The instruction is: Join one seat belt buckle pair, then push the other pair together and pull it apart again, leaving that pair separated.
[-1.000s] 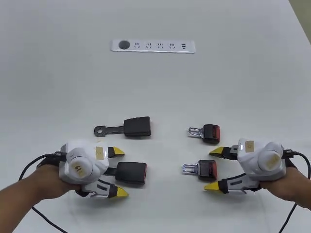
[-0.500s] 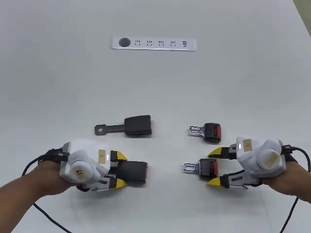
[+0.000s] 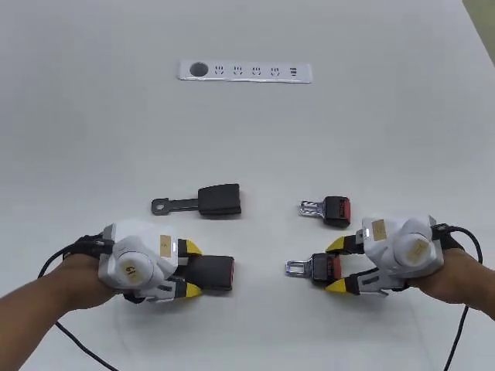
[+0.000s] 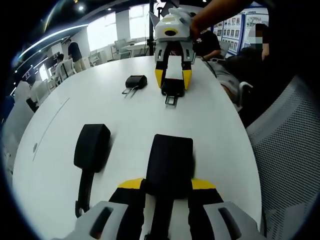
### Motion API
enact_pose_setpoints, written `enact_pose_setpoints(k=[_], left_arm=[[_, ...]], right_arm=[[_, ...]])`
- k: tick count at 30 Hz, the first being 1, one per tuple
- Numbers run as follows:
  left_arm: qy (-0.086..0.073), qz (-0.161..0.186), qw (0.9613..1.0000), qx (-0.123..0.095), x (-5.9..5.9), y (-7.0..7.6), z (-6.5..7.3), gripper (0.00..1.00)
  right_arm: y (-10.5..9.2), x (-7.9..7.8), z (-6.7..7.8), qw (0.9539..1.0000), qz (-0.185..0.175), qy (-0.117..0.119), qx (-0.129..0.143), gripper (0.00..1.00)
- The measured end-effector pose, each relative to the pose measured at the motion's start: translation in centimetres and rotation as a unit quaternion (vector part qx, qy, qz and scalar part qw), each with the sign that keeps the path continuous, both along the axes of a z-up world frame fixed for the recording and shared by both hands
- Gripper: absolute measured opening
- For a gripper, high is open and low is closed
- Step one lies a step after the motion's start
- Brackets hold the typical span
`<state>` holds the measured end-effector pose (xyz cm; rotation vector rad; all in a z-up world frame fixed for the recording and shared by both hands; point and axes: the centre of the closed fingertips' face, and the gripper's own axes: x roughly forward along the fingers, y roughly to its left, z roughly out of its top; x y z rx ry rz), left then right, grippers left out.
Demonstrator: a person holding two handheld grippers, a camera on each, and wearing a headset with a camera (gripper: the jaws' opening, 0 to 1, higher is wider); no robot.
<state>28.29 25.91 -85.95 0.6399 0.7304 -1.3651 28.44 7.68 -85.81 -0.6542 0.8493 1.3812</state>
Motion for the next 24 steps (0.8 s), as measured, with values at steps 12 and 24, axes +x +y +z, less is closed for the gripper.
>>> enact_pose_setpoints(k=[12,24], left_arm=[[0.003,0.01,0.9999,0.004,0.2,0.1,-0.1,0.34],[0.003,0.015,0.9999,0.006,0.3,0.1,-0.1,0.34]], right_arm=[[2.4,-0.5,-0.1,0.9998,0.015,0.005,0.008,0.35],[4.3,-1.0,0.0,0.9996,0.02,0.011,0.014,0.35]])
